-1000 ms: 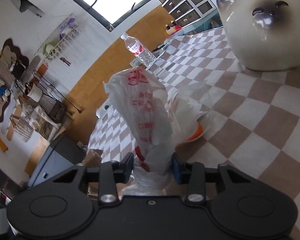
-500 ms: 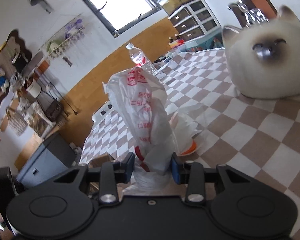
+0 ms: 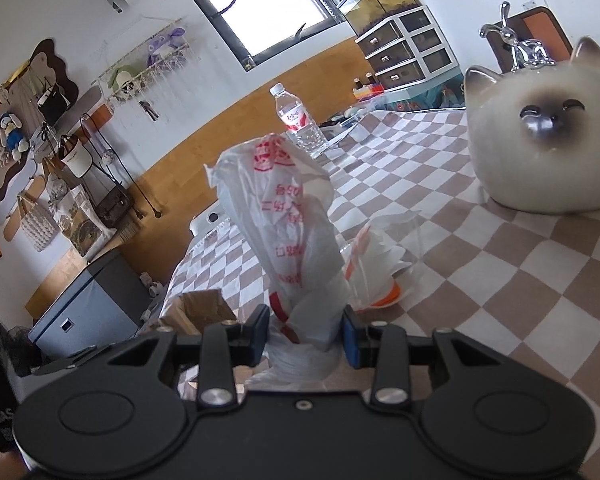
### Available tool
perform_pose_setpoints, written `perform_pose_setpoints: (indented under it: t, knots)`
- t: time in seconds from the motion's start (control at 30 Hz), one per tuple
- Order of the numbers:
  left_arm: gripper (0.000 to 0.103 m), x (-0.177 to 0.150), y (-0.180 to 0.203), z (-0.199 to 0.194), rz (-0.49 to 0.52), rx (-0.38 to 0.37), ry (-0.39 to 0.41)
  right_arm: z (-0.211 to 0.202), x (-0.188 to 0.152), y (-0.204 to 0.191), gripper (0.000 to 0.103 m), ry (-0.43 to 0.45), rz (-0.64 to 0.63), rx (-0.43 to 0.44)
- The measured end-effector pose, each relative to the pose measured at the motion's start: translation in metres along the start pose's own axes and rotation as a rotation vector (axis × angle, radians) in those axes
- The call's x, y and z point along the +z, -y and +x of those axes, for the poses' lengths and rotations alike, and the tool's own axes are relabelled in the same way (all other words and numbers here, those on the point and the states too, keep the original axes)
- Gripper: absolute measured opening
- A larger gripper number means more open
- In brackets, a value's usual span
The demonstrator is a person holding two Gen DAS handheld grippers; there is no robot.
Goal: Collect trash
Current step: 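Carry the cardboard and white bag with both tools over the wastebasket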
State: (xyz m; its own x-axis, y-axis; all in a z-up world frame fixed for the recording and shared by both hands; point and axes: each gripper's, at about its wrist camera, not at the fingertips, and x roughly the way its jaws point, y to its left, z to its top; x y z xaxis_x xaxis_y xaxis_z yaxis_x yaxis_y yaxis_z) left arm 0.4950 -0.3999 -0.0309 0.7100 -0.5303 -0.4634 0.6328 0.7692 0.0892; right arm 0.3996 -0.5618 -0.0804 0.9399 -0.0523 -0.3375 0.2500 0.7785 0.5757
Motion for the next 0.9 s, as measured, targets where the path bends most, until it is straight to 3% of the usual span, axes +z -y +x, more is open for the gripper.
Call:
perform_pose_setpoints:
  t: [0.27, 0.6, 0.9]
  knots:
    - [0.081, -0.004, -0.010, -0.042, -0.016, 0.072, 0.080, -0.007, -0.007, -0.007, 0.038, 0.012, -0.048, 0.009]
    - [0.081, -0.018, -0.030, -0.101, -0.075, 0.143, 0.137, -0.040, -0.019, -0.045, 0.038, 0.105, -0.181, 0.073]
    - [0.081, -0.040, -0.043, -0.163, -0.085, 0.176, 0.195, -0.079, -0.054, -0.078, 0.038, 0.164, -0.276, 0.088]
